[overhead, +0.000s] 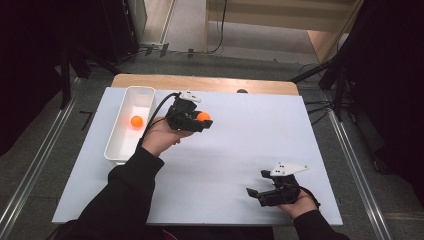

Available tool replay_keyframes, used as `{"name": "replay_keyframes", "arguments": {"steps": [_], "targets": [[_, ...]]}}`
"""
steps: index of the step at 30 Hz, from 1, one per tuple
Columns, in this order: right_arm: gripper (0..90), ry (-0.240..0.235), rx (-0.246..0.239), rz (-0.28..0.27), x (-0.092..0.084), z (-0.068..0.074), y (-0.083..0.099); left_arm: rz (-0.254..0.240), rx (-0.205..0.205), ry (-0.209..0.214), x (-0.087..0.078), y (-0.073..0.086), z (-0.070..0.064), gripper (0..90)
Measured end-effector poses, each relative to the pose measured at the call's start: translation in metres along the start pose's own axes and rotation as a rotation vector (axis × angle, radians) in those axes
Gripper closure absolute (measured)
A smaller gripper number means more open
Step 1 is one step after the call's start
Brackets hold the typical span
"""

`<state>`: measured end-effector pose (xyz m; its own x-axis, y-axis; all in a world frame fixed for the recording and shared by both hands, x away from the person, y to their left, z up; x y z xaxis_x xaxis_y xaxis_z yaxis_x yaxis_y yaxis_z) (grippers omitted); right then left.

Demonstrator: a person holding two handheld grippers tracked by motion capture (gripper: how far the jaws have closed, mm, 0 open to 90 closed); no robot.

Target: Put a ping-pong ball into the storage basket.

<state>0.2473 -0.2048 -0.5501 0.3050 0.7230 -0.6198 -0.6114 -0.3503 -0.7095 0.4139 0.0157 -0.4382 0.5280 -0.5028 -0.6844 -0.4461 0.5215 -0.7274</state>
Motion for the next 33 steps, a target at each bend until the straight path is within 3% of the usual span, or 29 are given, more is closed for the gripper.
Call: {"name": "replay_keyframes", "arguments": {"steps": [33], "targets": [[11.8, -0.001, -0.001, 0.001, 0.000, 0.000, -0.001, -0.002, -0.047, -0.024, -0.014, 0.001, 0.025, 50.4]]}}
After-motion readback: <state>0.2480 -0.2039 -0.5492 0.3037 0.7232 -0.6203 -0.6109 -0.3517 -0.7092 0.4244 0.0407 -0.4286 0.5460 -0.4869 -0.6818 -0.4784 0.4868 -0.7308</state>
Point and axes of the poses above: each handheld gripper's, and its own axes: x roughly forward along the jaws, y roughly out of its underside, z roughly to its left, the point moved 7 cm from there along x, roughly forward along the jaws, and after that the axes turned 12 degrees about -y, right-handed, at the moved point
